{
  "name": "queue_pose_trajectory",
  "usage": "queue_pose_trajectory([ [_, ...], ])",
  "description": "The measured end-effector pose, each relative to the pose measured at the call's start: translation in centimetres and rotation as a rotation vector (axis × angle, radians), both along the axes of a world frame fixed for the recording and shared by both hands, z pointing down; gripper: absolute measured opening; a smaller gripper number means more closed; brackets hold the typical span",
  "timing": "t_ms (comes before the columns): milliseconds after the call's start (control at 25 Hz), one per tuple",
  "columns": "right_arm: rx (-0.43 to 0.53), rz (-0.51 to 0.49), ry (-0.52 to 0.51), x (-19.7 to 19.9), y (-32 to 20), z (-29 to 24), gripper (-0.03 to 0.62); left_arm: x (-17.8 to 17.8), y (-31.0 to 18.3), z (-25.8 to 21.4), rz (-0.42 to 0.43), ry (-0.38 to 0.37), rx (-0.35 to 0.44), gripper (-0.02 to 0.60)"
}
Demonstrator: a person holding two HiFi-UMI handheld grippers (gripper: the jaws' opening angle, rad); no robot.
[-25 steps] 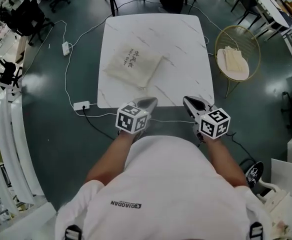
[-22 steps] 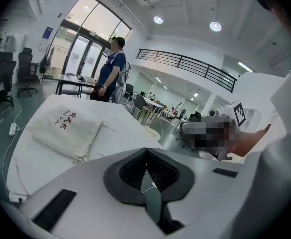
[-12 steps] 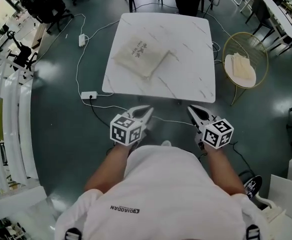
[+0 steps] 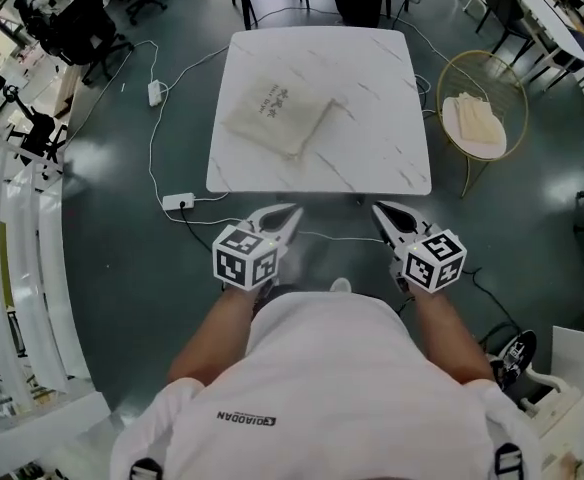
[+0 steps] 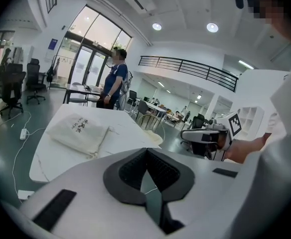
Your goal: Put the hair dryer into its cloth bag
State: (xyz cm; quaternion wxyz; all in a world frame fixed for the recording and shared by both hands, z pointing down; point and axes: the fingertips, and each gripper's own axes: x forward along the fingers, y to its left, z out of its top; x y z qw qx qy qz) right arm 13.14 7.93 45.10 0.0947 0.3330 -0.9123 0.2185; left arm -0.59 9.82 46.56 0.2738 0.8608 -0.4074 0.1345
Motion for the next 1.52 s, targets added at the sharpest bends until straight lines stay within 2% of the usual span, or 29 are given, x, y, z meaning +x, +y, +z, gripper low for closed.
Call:
queue_pose_trajectory([
  [160,0.021,0.035,0.002,-2.5,-0.3,-1.0,0.021,-2.3,-1.0,-1.6,0.038,-0.012,0.031,0.028],
  [320,0.042,0.06,0.004,-5.2,-0.4,-1.7,0.021,-5.3,-1.3,-1.4,0.05,-0.021,0.023,0.028],
  [600,0.022,0.107,0.017,-7.0,-0.7,-1.7,0.021,-7.4,-1.9,-1.6,0.092,-0.024,0.035,0.028],
  [960,0.008,0.126,0.036,-8.1,-0.8,-1.4,0.021,-8.1,-2.1,-1.0,0.129,-0.03,0.032,0.028],
  [1520,0.008,0.115,0.047,-8.9,-0.9,-1.6,0.021,-8.9,-2.5,-1.8,0.133,-0.03,0.055,0.028],
])
